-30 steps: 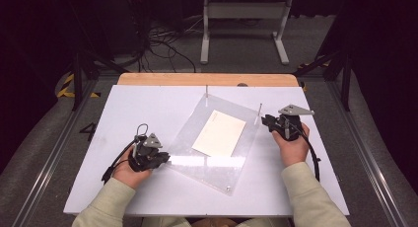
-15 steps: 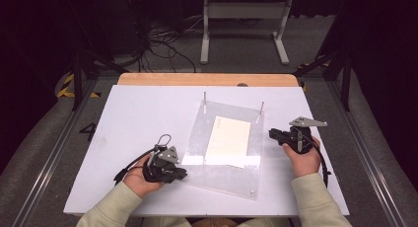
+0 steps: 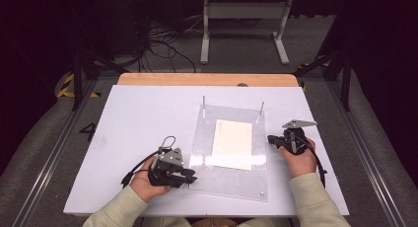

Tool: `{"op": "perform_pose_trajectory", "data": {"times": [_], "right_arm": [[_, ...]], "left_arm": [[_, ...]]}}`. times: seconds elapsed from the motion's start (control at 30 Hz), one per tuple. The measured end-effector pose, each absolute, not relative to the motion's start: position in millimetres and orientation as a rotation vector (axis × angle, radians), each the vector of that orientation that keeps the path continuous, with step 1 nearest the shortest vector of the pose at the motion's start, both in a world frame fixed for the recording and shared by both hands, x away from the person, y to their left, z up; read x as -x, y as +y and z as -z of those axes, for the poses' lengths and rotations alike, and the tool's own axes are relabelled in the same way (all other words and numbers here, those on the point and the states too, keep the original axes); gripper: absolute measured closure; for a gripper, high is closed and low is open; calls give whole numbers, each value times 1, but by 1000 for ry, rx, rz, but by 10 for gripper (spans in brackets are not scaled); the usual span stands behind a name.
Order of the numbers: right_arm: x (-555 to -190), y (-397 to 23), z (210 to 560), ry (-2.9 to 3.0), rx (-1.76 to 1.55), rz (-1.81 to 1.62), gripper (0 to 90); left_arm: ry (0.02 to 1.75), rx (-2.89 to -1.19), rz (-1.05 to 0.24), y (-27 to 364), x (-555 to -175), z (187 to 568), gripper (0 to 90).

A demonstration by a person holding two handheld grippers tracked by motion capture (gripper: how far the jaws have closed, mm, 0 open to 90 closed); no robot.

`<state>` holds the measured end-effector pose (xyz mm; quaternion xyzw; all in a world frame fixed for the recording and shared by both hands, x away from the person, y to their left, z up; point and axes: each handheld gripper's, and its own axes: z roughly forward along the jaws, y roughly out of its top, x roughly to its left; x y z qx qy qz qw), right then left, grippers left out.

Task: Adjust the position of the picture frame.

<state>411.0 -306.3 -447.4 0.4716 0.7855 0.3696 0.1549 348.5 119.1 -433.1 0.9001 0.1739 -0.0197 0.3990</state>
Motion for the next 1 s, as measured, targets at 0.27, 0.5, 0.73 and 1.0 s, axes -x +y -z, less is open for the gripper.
{"op": "perform_pose_trajectory", "data": {"times": [0.27,0.5,0.73,1.0], "right_arm": [[-423,-300,456,2263,-1385,-1115,896],[-436,-282,458,2271,-1333,-1137,896],[-446,-265,459,2276,-1292,-1136,895],[-438,-264,454,2304,-1249,-1107,827]], "left_arm": [[680,-2141,-83,155,-367,431,702],[728,-2160,-123,157,-371,437,670],[723,-2167,-128,158,-372,438,655],[708,-2161,-161,161,-367,435,626]]}}
